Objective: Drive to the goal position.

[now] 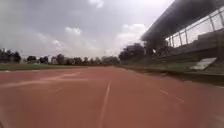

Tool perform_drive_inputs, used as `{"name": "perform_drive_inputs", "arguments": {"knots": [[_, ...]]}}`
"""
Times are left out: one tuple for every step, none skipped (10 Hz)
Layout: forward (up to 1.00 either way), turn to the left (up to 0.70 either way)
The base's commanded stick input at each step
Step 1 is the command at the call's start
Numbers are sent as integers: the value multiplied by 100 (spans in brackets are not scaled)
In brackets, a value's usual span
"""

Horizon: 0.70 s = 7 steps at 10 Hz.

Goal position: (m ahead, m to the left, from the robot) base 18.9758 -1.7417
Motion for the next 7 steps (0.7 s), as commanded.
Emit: {"name": "perform_drive_inputs", "arguments": {"knots": [[45, 0], [45, 0], [45, 0], [45, 0], [45, 0], [45, 0], [45, 0]]}}
